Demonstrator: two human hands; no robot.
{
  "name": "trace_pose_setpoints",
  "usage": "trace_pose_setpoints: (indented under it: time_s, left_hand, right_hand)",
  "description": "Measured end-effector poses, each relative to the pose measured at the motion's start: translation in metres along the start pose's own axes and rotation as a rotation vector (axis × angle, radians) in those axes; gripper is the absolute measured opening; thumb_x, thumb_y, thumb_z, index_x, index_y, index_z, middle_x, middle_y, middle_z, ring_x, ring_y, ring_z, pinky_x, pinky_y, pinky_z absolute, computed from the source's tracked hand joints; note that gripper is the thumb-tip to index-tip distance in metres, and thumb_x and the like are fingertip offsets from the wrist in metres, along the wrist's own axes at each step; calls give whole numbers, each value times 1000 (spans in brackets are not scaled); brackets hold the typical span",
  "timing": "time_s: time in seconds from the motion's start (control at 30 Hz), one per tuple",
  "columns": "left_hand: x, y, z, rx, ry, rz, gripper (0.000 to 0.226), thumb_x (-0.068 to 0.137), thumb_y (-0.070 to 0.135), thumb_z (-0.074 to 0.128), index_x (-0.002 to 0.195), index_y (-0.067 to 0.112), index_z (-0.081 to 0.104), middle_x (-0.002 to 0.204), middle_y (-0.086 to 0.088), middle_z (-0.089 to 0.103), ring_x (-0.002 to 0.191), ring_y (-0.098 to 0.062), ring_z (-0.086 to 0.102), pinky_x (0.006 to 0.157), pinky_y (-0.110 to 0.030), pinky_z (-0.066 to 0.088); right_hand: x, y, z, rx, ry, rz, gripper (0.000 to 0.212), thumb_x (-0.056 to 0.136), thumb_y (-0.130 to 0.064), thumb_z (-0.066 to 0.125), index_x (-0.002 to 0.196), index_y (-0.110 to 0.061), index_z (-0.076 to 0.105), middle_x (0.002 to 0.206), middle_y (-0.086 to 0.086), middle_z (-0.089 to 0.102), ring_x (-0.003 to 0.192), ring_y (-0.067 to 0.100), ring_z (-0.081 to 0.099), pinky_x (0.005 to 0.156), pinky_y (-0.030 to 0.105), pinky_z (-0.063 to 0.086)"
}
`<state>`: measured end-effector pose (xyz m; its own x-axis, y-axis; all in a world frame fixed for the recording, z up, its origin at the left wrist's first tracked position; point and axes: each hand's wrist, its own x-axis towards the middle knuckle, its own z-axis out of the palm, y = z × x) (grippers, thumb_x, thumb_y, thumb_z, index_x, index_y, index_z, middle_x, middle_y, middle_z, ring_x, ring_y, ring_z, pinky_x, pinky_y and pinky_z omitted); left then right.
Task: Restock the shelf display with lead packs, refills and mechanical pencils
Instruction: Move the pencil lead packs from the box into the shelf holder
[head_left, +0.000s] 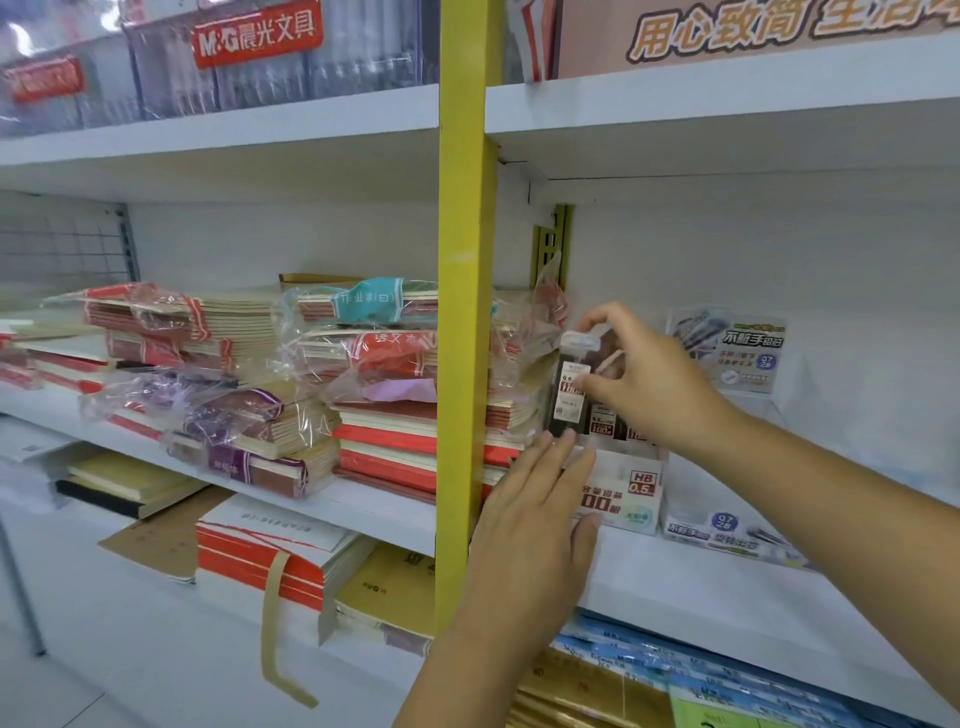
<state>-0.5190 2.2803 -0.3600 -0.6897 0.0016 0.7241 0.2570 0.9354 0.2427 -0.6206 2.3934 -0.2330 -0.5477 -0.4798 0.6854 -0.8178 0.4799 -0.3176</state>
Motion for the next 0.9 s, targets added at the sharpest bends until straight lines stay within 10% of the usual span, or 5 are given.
trace_pose_setpoints:
  time_s: [0.43, 0.7, 0.9]
  left_hand:
    - [-3, -7, 1, -104, -23, -4, 56, 103, 41, 43, 155, 34, 24, 161, 26, 10, 147, 9, -4, 111, -6, -10]
    - [-67, 24, -14, -215, 179, -10, 30, 93, 30, 52, 117, 25, 69, 113, 16, 67, 108, 0, 53, 96, -7, 35]
    - [-186, 33, 24, -283, -354, -202, 29, 94, 28, 57, 122, 31, 64, 109, 20, 61, 88, 7, 54, 72, -5, 38]
  right_hand:
    - [2, 7, 6, -753, -122, -131, 42, 94, -46, 51, 135, -37, 48, 114, -5, 61, 108, 19, 59, 65, 29, 35]
    - [-95, -28, -48, -28, 45, 9, 21, 92, -35, 57, 112, -38, 64, 74, -13, 59, 67, 6, 52, 62, 30, 45]
    - [-259, -23, -16, 420, -183, 336, 13, 90, -28, 63, 94, -39, 69, 74, -3, 63, 67, 15, 57, 62, 26, 47]
